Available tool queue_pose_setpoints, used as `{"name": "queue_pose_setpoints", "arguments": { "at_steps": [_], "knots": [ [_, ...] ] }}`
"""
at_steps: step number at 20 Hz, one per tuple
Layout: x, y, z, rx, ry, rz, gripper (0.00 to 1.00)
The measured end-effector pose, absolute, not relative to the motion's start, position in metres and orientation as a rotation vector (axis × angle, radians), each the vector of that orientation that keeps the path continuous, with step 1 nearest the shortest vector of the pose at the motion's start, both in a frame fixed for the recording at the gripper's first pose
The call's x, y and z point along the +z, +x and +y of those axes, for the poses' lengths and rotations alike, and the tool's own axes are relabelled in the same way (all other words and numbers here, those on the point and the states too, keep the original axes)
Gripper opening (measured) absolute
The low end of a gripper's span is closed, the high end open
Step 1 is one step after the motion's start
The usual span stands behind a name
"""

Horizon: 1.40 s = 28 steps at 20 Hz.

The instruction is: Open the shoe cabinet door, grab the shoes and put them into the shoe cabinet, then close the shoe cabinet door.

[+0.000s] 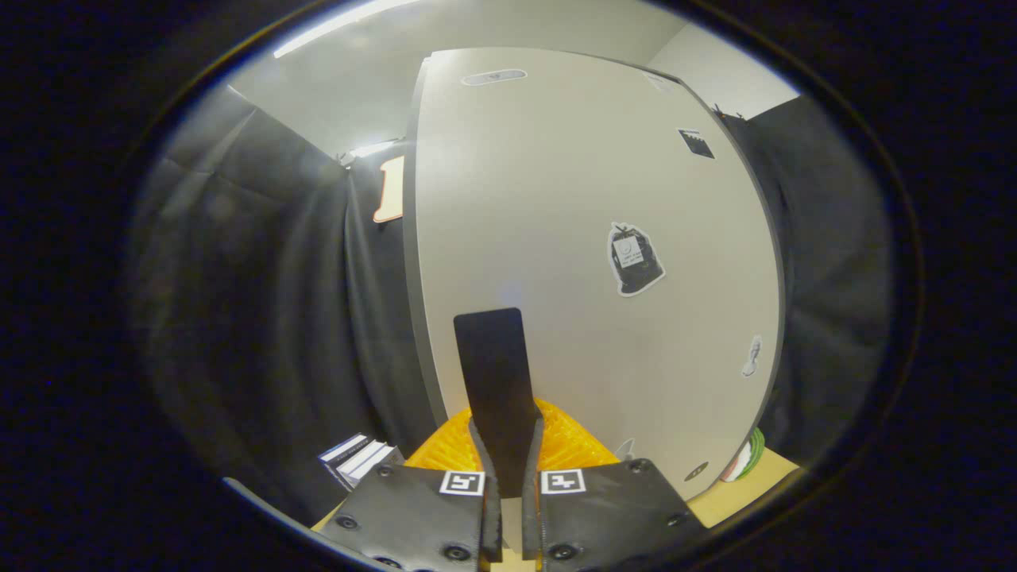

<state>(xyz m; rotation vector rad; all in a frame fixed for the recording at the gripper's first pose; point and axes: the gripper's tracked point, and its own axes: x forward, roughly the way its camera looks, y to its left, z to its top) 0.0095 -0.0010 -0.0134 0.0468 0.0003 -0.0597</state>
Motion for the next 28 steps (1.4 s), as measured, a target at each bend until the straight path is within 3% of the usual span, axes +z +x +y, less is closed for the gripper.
{"name": "queue_pose_setpoints", "arguments": {
  "at_steps": [28],
  "knots": [
    [-0.004,-0.090,-0.051,-0.310,0.042,-0.068,0.10]
  ]
}}
